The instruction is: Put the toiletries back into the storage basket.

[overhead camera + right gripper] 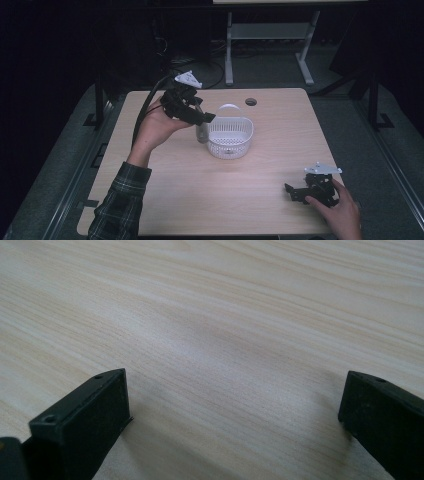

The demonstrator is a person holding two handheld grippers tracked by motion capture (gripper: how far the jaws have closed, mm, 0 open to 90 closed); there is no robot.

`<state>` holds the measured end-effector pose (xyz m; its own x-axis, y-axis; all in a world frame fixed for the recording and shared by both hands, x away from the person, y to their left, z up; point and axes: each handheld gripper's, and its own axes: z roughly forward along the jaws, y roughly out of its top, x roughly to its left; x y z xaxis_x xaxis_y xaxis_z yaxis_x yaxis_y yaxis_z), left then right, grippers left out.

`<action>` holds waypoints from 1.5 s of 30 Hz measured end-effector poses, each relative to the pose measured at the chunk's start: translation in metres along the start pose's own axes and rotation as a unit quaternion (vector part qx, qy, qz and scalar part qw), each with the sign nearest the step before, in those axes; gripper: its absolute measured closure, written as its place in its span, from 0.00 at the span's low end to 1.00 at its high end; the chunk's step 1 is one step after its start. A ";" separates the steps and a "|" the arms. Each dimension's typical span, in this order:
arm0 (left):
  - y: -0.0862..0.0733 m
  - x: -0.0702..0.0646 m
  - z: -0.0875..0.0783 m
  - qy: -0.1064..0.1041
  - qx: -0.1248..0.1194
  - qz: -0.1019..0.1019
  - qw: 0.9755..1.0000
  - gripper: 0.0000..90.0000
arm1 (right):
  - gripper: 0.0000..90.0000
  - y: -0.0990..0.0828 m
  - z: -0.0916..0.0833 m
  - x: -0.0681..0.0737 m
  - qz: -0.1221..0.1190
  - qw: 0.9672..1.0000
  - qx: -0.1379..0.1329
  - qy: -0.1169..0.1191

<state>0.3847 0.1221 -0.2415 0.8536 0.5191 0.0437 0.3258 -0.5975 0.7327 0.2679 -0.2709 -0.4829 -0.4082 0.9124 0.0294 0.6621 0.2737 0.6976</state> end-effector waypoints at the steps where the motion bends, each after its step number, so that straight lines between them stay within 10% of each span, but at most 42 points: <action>1: 0.001 0.000 0.001 0.001 0.000 0.000 1.000 0.33 | 0.00 0.000 0.000 0.000 0.000 1.000 0.000 0.000; 45: -0.006 0.011 0.074 0.019 0.000 -0.013 1.000 0.33 | 0.00 0.000 0.000 0.000 0.001 1.000 0.000 0.002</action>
<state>0.4221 0.0855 -0.2955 0.8284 0.5577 0.0512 0.3475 -0.5835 0.7340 0.2681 -0.2713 -0.4829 -0.4093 0.9118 0.0331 0.6622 0.2719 0.6982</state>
